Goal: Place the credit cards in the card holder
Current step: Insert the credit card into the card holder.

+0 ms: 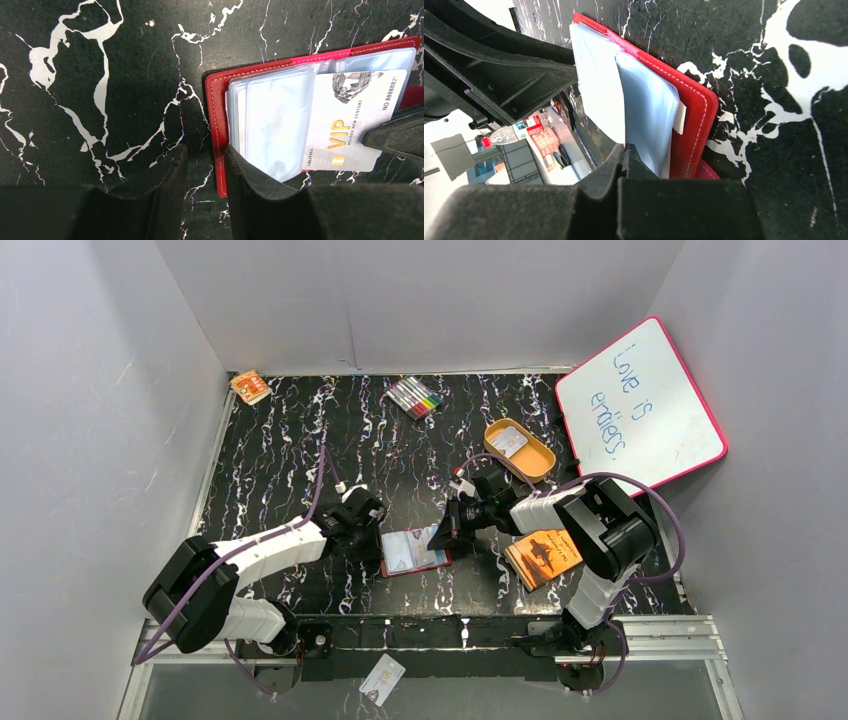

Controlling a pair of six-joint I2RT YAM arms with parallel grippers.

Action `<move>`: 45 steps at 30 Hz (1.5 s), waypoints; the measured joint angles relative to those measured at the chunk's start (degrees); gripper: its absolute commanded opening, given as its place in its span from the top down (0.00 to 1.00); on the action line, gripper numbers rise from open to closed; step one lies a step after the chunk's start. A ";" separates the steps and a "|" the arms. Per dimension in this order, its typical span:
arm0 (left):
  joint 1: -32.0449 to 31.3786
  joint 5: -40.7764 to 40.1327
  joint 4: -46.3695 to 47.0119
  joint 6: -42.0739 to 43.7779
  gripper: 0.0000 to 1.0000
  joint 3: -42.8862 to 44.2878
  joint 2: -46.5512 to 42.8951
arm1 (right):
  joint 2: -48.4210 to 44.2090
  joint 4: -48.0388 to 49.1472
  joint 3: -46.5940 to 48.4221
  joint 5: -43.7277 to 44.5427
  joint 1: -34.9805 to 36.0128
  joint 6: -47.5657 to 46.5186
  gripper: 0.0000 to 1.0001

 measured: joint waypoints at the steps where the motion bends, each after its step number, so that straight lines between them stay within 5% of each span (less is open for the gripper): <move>1: 0.00 0.00 -0.02 0.00 0.69 0.00 0.00 | 0.00 0.07 -0.04 -0.02 0.02 0.11 1.00; 45: 0.33 1.57 2.60 0.04 0.71 -0.17 0.94 | 2.54 18.21 -5.60 -4.33 1.79 10.71 1.00</move>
